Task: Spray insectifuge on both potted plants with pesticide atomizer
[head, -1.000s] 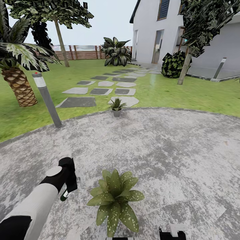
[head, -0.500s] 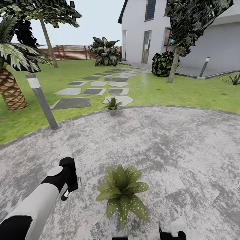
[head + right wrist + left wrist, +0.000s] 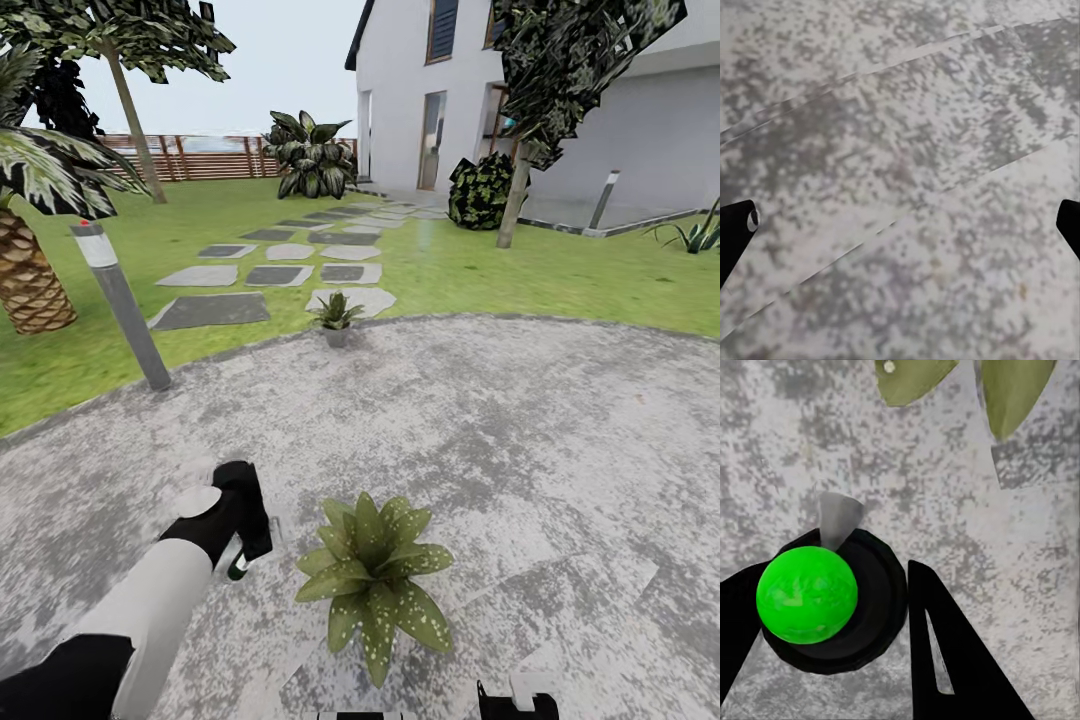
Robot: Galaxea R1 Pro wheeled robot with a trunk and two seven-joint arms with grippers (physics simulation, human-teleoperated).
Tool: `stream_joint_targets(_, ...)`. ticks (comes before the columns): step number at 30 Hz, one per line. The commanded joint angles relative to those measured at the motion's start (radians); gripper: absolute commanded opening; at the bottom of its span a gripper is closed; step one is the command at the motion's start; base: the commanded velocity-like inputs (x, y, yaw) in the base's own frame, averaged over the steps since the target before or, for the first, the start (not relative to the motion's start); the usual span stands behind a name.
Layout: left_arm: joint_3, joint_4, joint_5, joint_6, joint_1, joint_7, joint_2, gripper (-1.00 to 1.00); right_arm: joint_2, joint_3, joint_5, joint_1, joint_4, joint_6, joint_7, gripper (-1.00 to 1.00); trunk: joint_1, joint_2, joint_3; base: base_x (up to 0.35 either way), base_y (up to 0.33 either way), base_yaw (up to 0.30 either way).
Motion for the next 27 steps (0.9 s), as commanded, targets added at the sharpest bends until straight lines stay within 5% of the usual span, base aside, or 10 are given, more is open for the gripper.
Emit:
stream_joint_targets(1, -0.002, -0.001, -0.004, 0.011, -0.011, -0.005, -0.017, -1.00, 0.000, 0.009, -0.005, 0.000, 0.001, -0.002, -0.005, 1.00, 0.000, 0.000, -0.001, 0.000, 0.000, 0.000)
stream_joint_targets(5, 0.005, -0.004, -0.002, 0.011, -0.041, -0.005, -0.025, -1.00, 0.000, 0.009, -0.005, 0.000, 0.001, -0.002, -0.005, 1.00, 0.000, 0.000, -0.001, 0.000, 0.000, 0.000)
stream_joint_targets(6, 0.007, -0.004, -0.003, 0.011, -0.039, -0.004, -0.017, -1.00, 0.000, 0.009, -0.005, 0.000, 0.001, -0.002, -0.005, 1.00, 0.000, 0.000, -0.001, 0.000, 0.000, 0.000)
stream_joint_targets(8, 0.012, 0.007, 0.010, 0.010, -0.032, -0.004, 0.044, -1.00, 0.000, 0.009, -0.005, 0.000, 0.001, -0.002, -0.005, 1.00, 0.000, 0.000, -0.001, 0.000, 0.000, 0.000)
stream_joint_targets(10, 0.038, 0.009, 0.044, 0.008, -0.005, -0.004, 0.056, -1.00, 0.000, 0.009, -0.004, 0.000, 0.001, -0.002, -0.005, 1.00, 0.000, 0.000, -0.001, 0.000, 0.000, 0.000)
stream_joint_targets(13, 0.044, -0.005, 0.055, 0.011, -0.014, -0.005, 0.027, -1.00, 0.000, 0.009, -0.004, 0.000, 0.001, -0.002, -0.005, 1.00, 0.000, 0.000, -0.001, 0.000, 0.000, 0.000)
stream_joint_targets(16, 0.041, -0.005, 0.053, 0.068, -0.107, -0.015, 0.010, -1.00, 0.000, 0.009, -0.004, 0.000, 0.001, -0.002, -0.003, 1.00, 0.000, 0.000, -0.001, 0.000, 0.000, 0.000)
stream_joint_targets(22, -0.015, 0.107, 0.042, 0.070, -0.061, -0.067, 0.023, -1.00, 0.000, 0.010, -0.004, 0.000, 0.001, -0.002, -0.003, 1.00, 0.000, 0.000, -0.001, 0.000, 0.000, 0.000)
stream_joint_targets(27, -0.006, 0.121, 0.054, 0.081, -0.058, -0.059, 0.019, -1.00, 0.001, 0.010, -0.004, 0.000, 0.001, -0.002, -0.003, 1.00, 0.000, 0.000, -0.001, -0.017, -0.004, 0.000)
